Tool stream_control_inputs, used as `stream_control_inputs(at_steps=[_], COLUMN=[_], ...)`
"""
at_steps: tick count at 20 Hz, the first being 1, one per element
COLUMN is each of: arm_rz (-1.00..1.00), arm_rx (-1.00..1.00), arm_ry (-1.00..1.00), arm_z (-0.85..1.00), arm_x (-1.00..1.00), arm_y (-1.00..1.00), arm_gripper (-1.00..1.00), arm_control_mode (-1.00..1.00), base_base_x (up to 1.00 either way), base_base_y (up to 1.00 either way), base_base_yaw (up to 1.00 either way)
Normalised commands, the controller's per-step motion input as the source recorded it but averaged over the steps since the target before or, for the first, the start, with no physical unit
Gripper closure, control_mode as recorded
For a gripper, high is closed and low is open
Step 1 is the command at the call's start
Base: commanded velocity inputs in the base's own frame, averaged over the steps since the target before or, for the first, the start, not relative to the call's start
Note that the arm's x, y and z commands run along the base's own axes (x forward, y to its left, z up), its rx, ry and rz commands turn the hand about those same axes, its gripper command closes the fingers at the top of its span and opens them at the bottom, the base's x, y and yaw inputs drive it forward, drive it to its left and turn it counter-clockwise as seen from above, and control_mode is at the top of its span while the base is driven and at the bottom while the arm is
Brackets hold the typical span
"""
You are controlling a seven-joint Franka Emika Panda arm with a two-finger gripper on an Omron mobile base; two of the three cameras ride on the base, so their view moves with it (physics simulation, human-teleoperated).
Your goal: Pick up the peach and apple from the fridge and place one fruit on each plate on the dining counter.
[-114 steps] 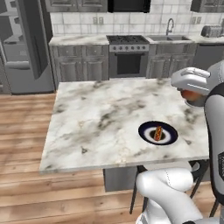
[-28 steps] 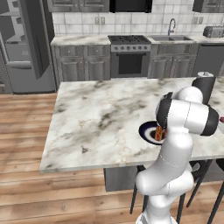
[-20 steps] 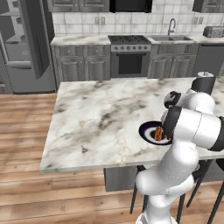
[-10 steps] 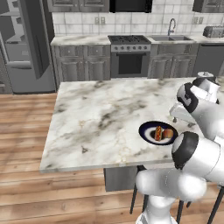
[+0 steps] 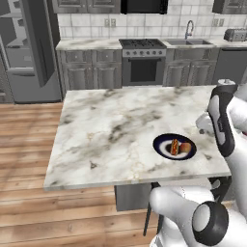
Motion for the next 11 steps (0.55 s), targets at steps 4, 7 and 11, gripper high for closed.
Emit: stream_control_inputs(at_steps=[4, 7, 11], arm_rz=[0.04, 0.05, 0.07], arm_rx=[-0.14, -0.15, -0.15], arm_ry=[-0.11, -0.12, -0.15], arm_z=[0.75, 0.73, 0.71], arm_x=[-0.52, -0.57, -0.62], arm_y=[0.37, 0.37, 0.35], arm_gripper=[-1.00, -1.00, -1.00], arm_control_mode=[-1.00, -1.00, -1.00], base_base_x=[0.00, 0.00, 0.00], base_base_y=[0.00, 0.00, 0.00], base_base_yaw=[0.00, 0.00, 0.00])
